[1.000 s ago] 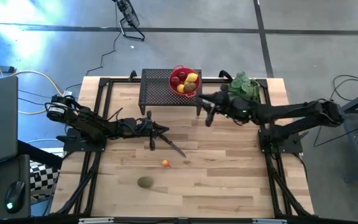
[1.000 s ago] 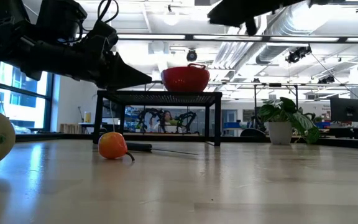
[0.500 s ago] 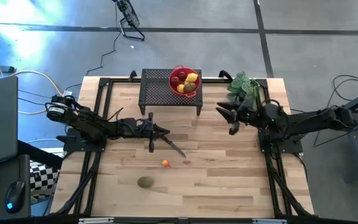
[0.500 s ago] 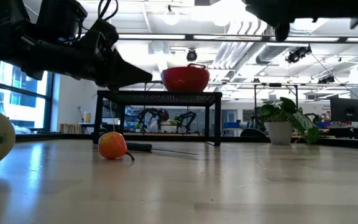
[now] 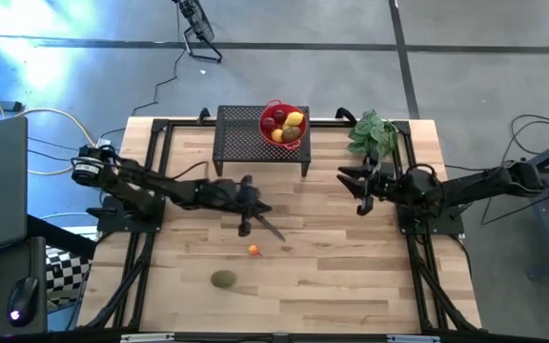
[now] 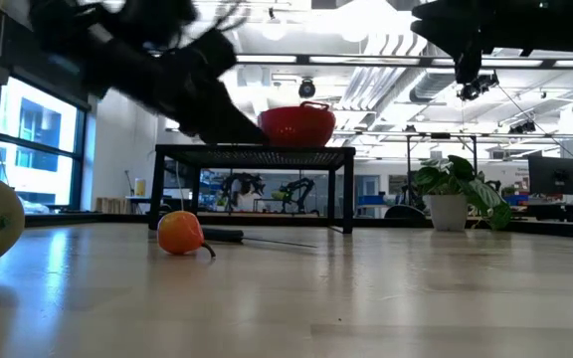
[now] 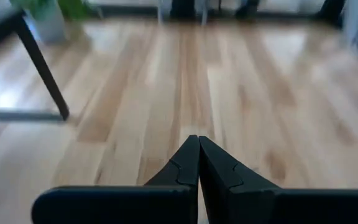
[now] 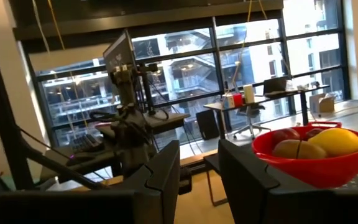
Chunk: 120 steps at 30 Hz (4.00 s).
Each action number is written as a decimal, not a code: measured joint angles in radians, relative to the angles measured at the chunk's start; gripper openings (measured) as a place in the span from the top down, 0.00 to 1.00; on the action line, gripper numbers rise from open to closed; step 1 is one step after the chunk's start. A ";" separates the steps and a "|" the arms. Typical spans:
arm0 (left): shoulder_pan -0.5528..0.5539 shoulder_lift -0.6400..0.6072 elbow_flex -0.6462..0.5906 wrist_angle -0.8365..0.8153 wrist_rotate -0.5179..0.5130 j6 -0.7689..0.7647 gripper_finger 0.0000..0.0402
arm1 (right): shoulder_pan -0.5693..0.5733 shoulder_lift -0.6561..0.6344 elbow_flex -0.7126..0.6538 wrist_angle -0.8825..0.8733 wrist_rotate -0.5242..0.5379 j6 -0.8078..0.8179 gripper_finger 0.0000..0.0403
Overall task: Pick & Place Fruit
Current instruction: Put the pear into the colander on the shelf
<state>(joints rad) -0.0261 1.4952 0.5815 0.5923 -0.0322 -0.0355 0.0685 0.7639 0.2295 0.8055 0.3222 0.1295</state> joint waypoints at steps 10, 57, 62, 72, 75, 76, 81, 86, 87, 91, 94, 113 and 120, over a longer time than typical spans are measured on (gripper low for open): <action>-0.080 -0.002 0.374 -0.703 -0.016 0.270 1.00 | 0.000 0.000 0.000 -0.017 -0.007 -0.002 0.74; -0.405 -0.424 0.153 -0.767 -0.215 -0.153 1.00 | -0.076 0.014 0.001 -0.152 -0.010 0.005 0.74; -0.405 -0.424 0.153 -0.718 -0.234 -0.074 1.00 | -0.076 0.014 0.001 -0.152 -0.007 0.005 0.74; -0.256 -0.305 0.154 -0.596 -0.164 0.039 1.00 | -0.075 0.014 0.001 -0.152 -0.012 0.032 0.74; -0.209 -0.237 0.152 -0.547 -0.052 0.039 1.00 | -0.075 0.014 0.001 -0.152 -0.011 0.032 0.74; -0.199 -0.219 0.153 -0.526 -0.025 0.039 1.00 | -0.075 0.014 0.001 -0.152 -0.012 0.032 0.74; -0.174 -0.125 0.222 -0.576 0.002 0.101 1.00 | -0.075 0.014 0.001 -0.162 -0.011 0.032 0.74; -0.174 -0.062 0.346 -0.739 -0.012 0.163 1.00 | -0.075 0.014 0.001 -0.166 -0.011 0.032 0.74; -0.169 -0.055 0.362 -0.785 -0.011 0.163 1.00 | -0.075 0.014 0.001 -0.166 -0.011 0.032 0.74; -0.163 -0.021 0.412 -0.854 -0.015 0.163 1.00 | -0.075 0.014 0.001 -0.167 -0.011 0.032 0.74; -0.164 0.002 0.418 -0.857 -0.010 0.185 0.96 | -0.075 0.014 0.001 -0.179 -0.007 0.032 0.74; -0.164 0.034 0.419 -0.947 0.043 0.060 0.32 | -0.075 0.014 0.001 -0.234 -0.007 0.024 0.74; -0.177 0.053 0.419 -0.943 0.051 0.028 0.34 | -0.075 0.014 0.001 -0.248 -0.003 0.025 0.74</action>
<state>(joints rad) -0.2032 1.5487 1.0008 -0.3507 0.0189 -0.0078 -0.0067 0.7776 0.2303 0.5572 0.3196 0.1544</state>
